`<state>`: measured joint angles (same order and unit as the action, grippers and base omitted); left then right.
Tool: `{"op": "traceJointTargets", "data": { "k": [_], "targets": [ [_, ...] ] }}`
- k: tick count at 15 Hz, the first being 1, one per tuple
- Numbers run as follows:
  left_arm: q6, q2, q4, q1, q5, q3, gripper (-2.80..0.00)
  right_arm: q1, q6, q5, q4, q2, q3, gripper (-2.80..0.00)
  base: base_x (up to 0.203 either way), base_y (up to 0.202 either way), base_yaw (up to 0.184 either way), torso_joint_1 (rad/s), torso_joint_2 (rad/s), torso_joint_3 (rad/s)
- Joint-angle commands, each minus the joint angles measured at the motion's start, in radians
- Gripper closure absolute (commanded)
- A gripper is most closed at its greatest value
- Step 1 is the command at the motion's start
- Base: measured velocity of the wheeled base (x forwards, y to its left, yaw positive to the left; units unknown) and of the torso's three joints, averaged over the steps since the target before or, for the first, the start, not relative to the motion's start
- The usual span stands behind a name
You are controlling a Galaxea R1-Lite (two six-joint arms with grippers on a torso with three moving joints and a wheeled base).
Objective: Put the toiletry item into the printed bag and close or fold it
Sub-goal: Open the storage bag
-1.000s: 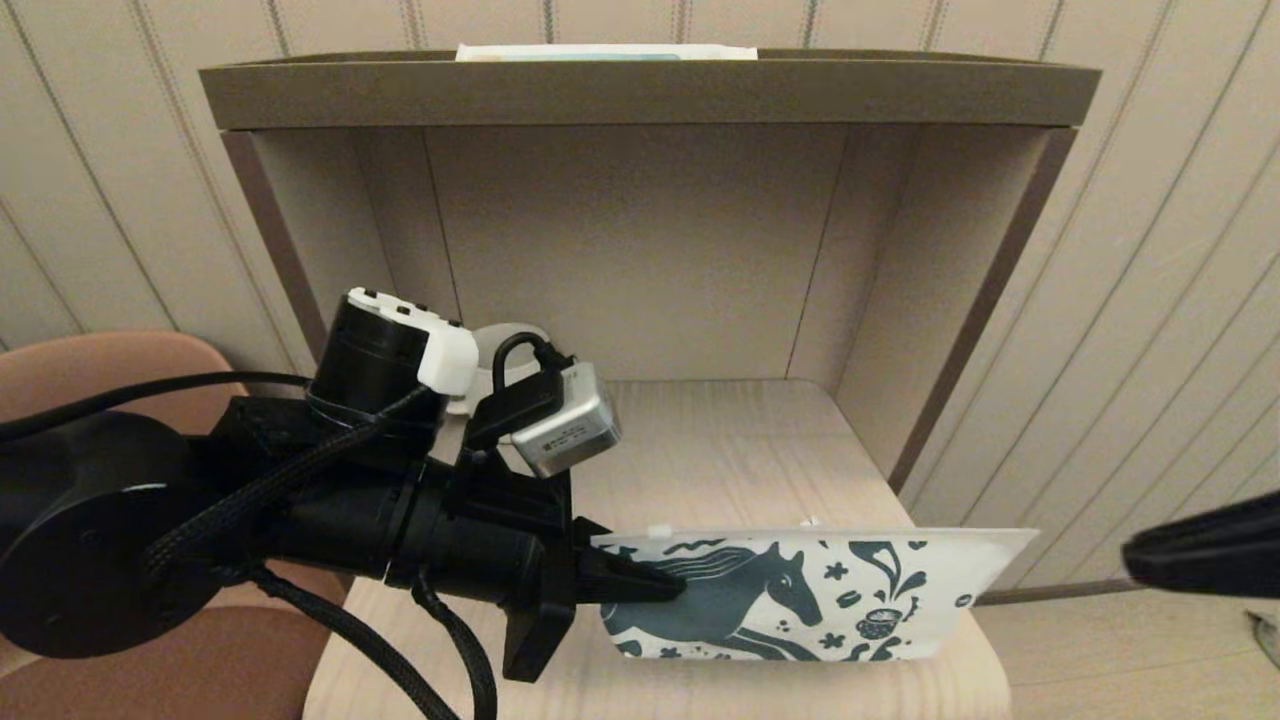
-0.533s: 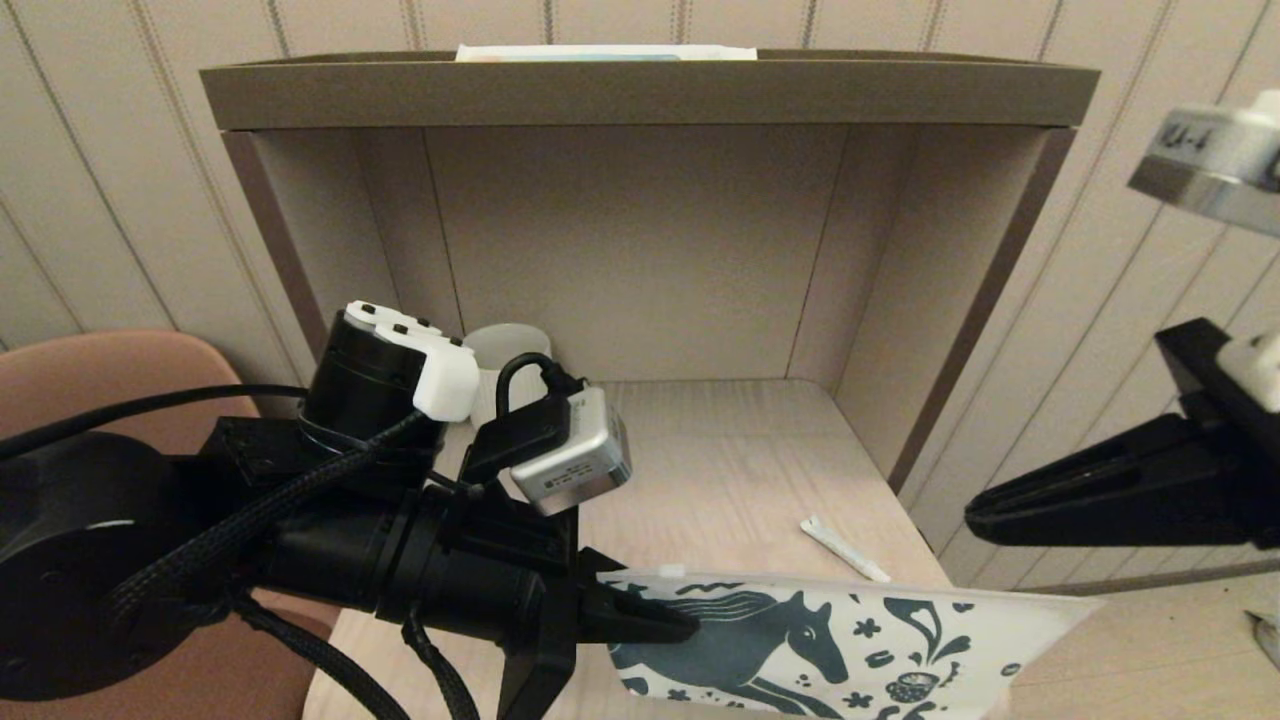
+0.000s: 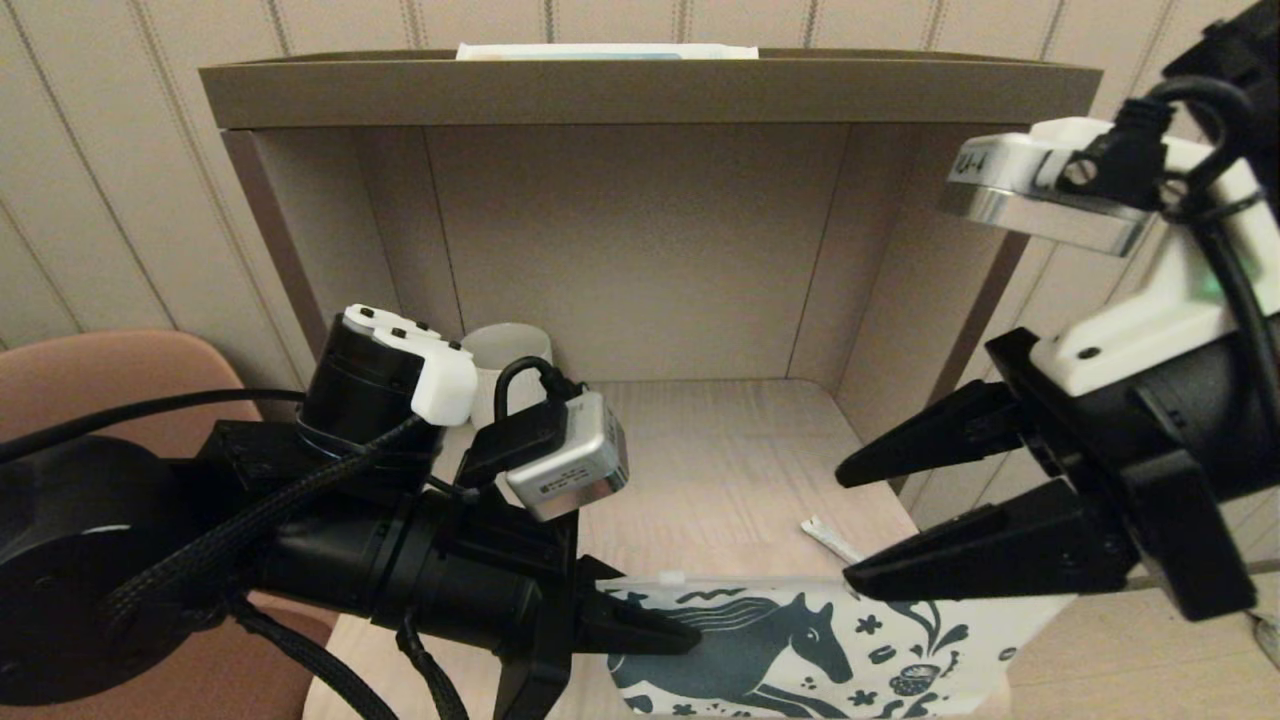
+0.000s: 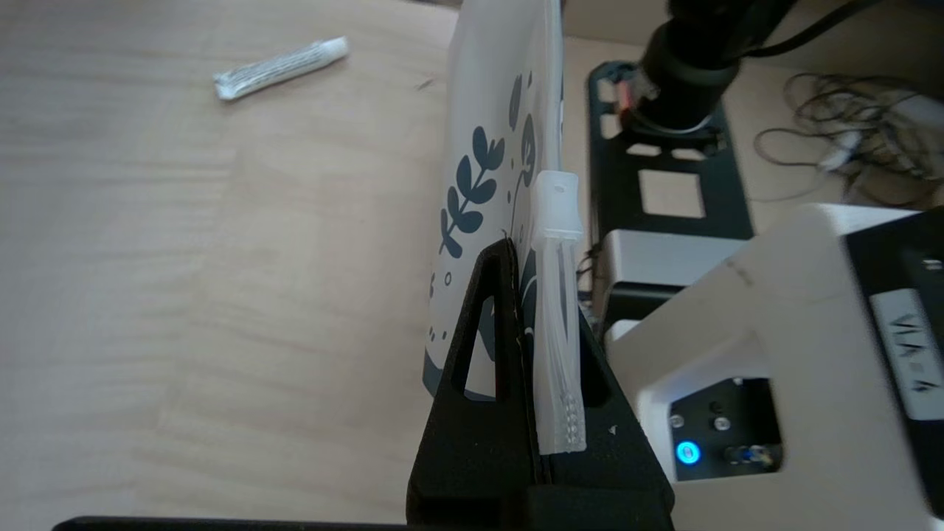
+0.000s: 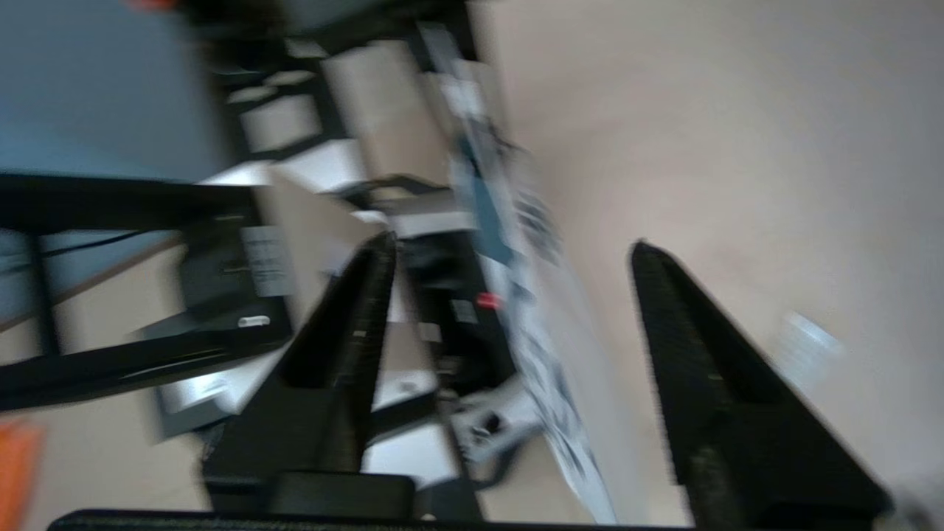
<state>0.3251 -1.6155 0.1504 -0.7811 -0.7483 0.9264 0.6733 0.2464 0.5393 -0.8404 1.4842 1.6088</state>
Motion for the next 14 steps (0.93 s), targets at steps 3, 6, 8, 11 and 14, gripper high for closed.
{"op": "traceJointTargets", "data": {
  "k": [3,6,8,11,14],
  "targets": [
    [0.002,-0.005,0.003,0.002,-0.007,0.002,0.0,0.002,0.03,0.13,0.161,0.01,-0.166,-2.8,0.0,0.0,0.0,0.0,0.0,0.0],
    [0.003,-0.026,0.003,0.002,-0.003,0.0,0.0,0.008,0.035,0.157,0.485,-0.008,-0.367,-2.8,0.0,0.0,0.0,0.0,0.0,0.0],
    [0.039,-0.04,-0.001,0.003,-0.002,-0.027,0.0,0.014,0.07,0.176,0.553,0.003,-0.393,-2.8,0.0,0.0,0.0,0.0,0.0,0.0],
    [0.18,-0.056,-0.111,0.003,0.032,0.016,0.0,0.01,0.104,0.186,0.555,0.016,-0.384,-2.8,0.0,0.0,0.0,0.0,0.0,0.0],
    [0.209,-0.06,-0.367,0.004,0.062,0.22,0.0,0.004,0.12,0.191,0.555,0.006,-0.379,-2.8,0.0,0.0,0.0,0.0,0.0,0.0]
  ]
}}
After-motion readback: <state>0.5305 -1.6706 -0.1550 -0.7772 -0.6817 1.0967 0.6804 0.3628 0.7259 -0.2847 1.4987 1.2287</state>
